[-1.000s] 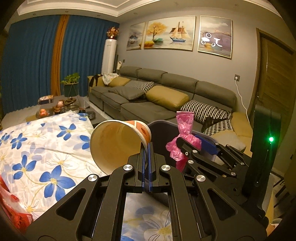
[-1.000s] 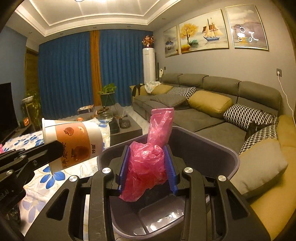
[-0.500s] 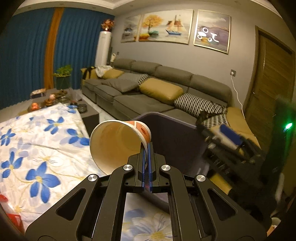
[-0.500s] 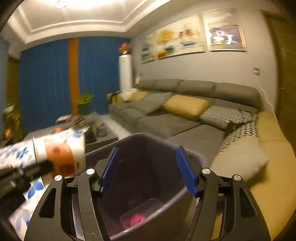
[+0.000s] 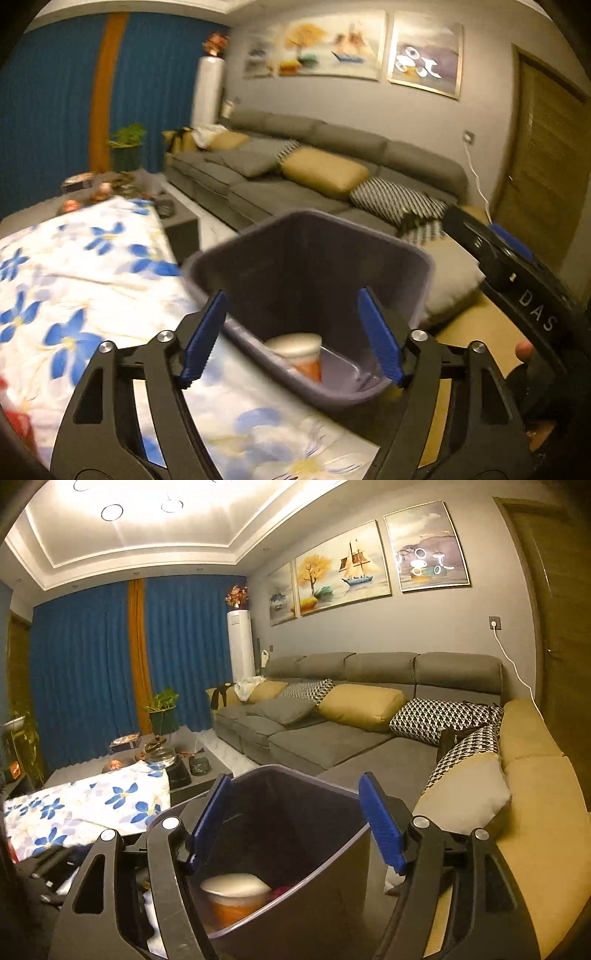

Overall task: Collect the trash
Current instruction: 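Move both tools back over the trash pile on the bed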

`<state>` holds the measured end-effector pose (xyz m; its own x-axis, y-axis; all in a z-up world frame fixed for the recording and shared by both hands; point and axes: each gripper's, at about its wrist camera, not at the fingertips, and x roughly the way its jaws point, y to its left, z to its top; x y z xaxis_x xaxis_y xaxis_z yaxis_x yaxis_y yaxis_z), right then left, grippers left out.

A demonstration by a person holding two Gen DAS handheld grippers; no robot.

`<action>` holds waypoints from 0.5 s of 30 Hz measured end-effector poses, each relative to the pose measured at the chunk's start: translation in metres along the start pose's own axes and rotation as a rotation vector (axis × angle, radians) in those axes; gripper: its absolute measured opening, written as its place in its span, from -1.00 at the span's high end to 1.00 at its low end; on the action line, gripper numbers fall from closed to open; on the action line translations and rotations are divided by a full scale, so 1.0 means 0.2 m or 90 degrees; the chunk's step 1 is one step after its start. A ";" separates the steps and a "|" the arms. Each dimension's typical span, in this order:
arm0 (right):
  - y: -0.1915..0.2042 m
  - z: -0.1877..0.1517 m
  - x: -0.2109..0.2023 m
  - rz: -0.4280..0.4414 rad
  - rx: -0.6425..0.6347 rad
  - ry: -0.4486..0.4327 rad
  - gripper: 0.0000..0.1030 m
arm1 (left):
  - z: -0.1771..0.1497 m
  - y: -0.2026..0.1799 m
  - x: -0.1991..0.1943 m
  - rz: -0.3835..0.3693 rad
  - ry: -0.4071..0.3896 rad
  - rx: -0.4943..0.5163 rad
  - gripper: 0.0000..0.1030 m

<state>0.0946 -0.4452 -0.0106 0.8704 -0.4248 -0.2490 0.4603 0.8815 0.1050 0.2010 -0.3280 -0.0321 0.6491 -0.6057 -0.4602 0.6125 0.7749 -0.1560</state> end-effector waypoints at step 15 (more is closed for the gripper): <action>0.51 -0.19 -0.40 0.247 -0.083 0.055 -0.73 | -0.29 0.41 -0.87 0.242 -0.080 -0.087 -0.66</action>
<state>0.0661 -0.3130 -0.0174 0.9547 -0.0414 -0.2948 0.0696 0.9939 0.0858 0.1120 -0.1497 -0.0157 0.8724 -0.2830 -0.3985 0.2591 0.9591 -0.1139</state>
